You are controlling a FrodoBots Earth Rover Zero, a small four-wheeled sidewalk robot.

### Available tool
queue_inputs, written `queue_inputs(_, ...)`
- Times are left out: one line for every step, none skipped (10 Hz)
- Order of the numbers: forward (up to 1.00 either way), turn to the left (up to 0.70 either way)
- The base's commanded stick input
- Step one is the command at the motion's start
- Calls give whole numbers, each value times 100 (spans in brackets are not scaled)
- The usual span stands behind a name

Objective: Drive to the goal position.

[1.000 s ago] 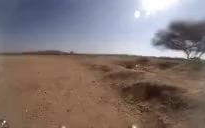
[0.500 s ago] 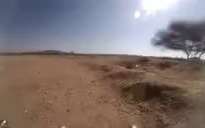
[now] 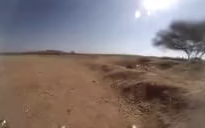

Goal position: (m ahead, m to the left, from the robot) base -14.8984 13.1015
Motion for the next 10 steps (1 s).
queue_inputs(0, 45)
queue_inputs(0, 45)
queue_inputs(0, 45)
queue_inputs(0, 45)
queue_inputs(0, 45)
queue_inputs(0, 45)
queue_inputs(0, 45)
queue_inputs(0, 45)
queue_inputs(0, 45)
queue_inputs(0, 45)
